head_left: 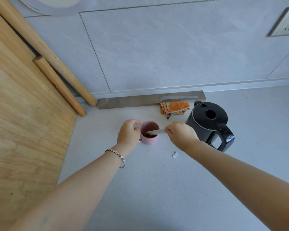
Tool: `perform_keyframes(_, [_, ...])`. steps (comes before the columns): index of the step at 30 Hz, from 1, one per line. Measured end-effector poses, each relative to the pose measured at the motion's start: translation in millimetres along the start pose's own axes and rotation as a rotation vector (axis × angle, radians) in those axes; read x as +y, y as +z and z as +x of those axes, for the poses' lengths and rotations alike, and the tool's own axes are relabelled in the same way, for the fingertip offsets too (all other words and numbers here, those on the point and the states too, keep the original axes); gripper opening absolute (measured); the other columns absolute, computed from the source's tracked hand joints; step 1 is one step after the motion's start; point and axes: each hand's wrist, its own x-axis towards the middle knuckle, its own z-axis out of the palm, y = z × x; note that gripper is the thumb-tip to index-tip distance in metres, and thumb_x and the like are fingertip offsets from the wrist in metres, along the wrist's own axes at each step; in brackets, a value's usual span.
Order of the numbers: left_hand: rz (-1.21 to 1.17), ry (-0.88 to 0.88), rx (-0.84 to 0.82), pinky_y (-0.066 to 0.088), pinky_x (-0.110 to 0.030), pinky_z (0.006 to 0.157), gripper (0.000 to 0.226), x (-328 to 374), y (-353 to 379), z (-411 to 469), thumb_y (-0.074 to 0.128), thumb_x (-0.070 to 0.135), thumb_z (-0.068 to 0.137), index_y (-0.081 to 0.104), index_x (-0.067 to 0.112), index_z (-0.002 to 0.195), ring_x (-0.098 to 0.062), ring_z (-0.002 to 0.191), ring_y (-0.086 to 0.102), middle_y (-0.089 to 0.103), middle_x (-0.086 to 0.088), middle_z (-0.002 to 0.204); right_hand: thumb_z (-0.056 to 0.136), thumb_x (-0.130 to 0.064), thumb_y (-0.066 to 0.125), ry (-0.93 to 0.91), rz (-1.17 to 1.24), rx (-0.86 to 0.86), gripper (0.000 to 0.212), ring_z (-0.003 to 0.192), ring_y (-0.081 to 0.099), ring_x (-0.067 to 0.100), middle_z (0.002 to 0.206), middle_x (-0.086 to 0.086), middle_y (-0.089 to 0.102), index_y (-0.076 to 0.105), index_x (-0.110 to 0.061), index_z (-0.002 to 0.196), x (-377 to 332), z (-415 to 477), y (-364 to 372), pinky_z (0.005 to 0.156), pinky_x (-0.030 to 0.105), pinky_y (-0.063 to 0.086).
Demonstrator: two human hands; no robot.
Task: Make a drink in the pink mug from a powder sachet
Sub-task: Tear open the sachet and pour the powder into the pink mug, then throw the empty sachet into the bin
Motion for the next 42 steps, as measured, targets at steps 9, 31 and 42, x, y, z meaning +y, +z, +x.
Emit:
perform_keyframes(9, [0.007,0.008,-0.023,0.046,-0.033,0.096,0.032,2.7,-0.2,-3.8,0.043,-0.004,0.087,0.062,0.004,0.112,-0.028,0.114,0.056,0.058,-0.012,0.125,0.097,-0.020,0.040,0.015,-0.016,-0.036,0.029,0.072,0.051,0.020,0.095,0.008,0.062,0.065,-0.010,0.105,2.8,-4.5,4.0,0.056,0.023,0.036])
perform_keyframes(31, [-0.206,0.041,-0.129,0.035,-0.016,0.048,0.030,29.0,20.8,-17.3,0.058,0.011,0.086,0.057,0.013,0.057,-0.004,0.045,0.046,0.051,0.000,0.053,0.089,-0.003,0.045,0.426,0.538,-0.276,0.039,0.098,0.058,0.019,0.119,0.004,0.058,0.053,-0.013,0.126,38.6,-40.1,47.9,0.079,0.023,0.049])
perform_keyframes(42, [0.018,0.149,-0.234,0.027,-0.028,0.056,0.030,0.8,24.6,-30.3,0.062,0.016,0.084,0.049,-0.001,0.063,-0.020,0.063,0.037,0.040,-0.004,0.055,0.090,-0.007,0.049,0.446,-0.031,-0.393,0.023,0.110,0.049,0.034,0.123,0.017,0.045,0.055,-0.005,0.112,50.4,-33.0,93.7,0.092,0.040,0.046])
